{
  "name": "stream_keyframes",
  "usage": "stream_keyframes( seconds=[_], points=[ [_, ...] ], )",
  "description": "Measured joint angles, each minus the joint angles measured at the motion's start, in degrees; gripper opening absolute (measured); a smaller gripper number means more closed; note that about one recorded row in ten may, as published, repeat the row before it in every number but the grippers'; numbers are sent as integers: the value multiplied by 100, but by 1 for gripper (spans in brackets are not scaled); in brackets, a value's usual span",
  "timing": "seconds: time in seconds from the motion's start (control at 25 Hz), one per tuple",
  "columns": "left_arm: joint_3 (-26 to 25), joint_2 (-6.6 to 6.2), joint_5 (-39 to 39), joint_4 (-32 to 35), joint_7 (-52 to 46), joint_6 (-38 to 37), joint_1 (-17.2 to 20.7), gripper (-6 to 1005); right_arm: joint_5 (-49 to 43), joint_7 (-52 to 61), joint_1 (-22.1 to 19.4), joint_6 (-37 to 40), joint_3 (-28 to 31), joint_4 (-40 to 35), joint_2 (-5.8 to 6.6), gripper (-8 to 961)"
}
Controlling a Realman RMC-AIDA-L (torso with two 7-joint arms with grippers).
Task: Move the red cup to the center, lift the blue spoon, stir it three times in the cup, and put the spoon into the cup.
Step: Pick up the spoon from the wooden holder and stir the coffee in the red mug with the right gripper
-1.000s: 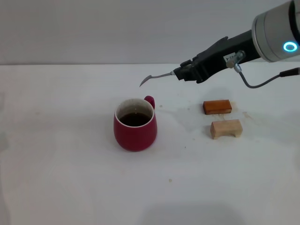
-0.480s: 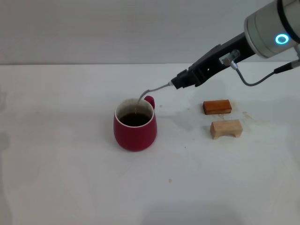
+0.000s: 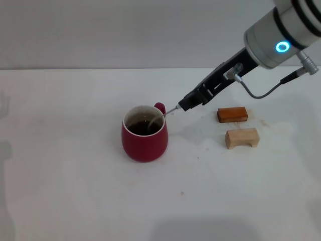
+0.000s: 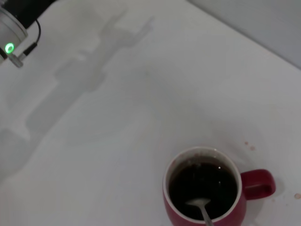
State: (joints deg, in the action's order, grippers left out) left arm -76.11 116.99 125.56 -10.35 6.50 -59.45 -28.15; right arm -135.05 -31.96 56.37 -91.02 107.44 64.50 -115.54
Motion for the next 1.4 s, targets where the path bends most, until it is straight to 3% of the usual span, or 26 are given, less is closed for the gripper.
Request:
stream_keyframes(
  seconds=[0.68,1.4],
  points=[
    [1,12,-22,-3,-38,-26,-6,825,-349,-589,824,841,-36,-1758,-40,157],
    [-53,35,-22,-2,-205,-116,-18,824,-499,-660,1264,1008,-389,-2260,-217,157]
  ],
)
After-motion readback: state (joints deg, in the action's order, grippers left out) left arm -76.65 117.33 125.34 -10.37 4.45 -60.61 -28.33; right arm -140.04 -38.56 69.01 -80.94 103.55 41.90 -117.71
